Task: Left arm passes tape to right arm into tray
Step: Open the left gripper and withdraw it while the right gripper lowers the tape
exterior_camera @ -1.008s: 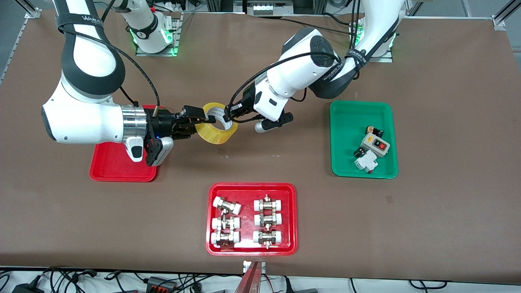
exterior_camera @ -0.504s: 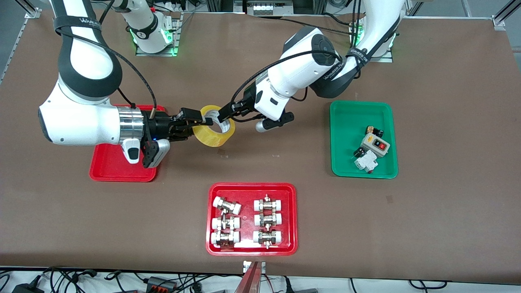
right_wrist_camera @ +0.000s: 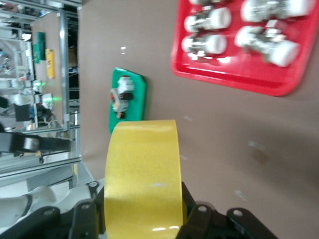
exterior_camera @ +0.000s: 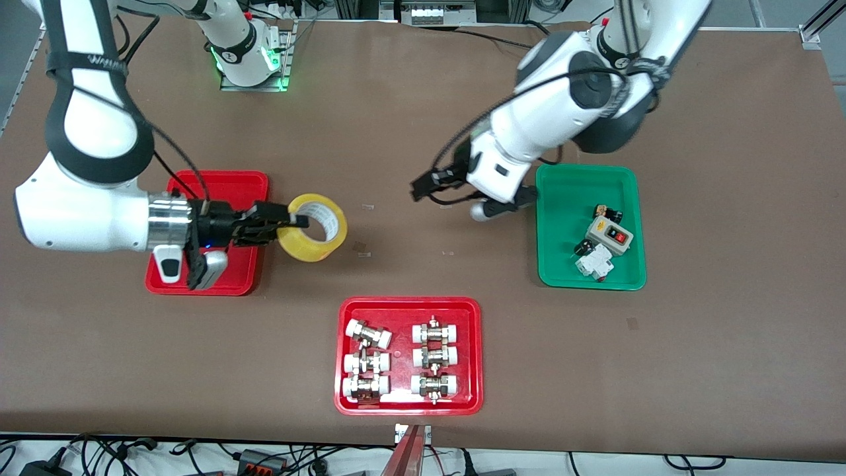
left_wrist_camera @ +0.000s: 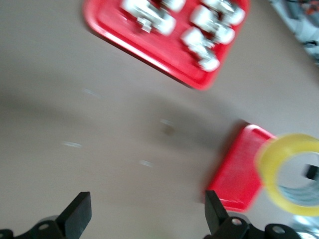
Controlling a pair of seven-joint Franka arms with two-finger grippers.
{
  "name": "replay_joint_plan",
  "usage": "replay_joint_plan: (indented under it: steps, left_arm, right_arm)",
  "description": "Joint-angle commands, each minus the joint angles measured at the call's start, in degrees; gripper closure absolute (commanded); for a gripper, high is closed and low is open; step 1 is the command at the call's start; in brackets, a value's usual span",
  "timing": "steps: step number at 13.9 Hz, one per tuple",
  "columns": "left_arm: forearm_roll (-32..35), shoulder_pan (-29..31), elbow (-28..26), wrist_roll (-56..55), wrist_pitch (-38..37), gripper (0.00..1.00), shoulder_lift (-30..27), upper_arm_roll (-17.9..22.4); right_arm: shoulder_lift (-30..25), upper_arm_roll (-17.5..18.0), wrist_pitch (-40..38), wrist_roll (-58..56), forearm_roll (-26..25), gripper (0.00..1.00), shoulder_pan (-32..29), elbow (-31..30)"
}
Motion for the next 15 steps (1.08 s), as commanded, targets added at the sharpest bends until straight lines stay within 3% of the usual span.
replay_joint_plan:
  steps: [1, 7, 9, 15]
  left_arm:
    - [5.73, 5.14, -2.03, 2.39, -7.97, 0.0, -4.67, -0.23]
    - [9.18, 12.97, -1.94, 11.35, -16.43, 0.0, -9.43, -0.06]
    - [11.37, 13.95, -1.51, 16.52, -20.03, 0.0, -10.92, 2.03]
    - [11.47, 4.12, -1.68, 41.55, -26.81, 0.0, -16.45, 25.39]
  right_arm:
    - [1.86, 0.72, -1.42, -0.68, -3.61, 0.67, -4.1, -0.25]
    - [4.24, 0.72, -7.38, -0.76, -4.42, 0.67, -14.73, -4.64]
    - [5.81, 0.72, -9.67, -2.68, -5.64, 0.67, -18.77, -5.35]
    - [12.05, 0.72, -13.99, -19.8, -10.65, 0.67, -29.68, -7.8]
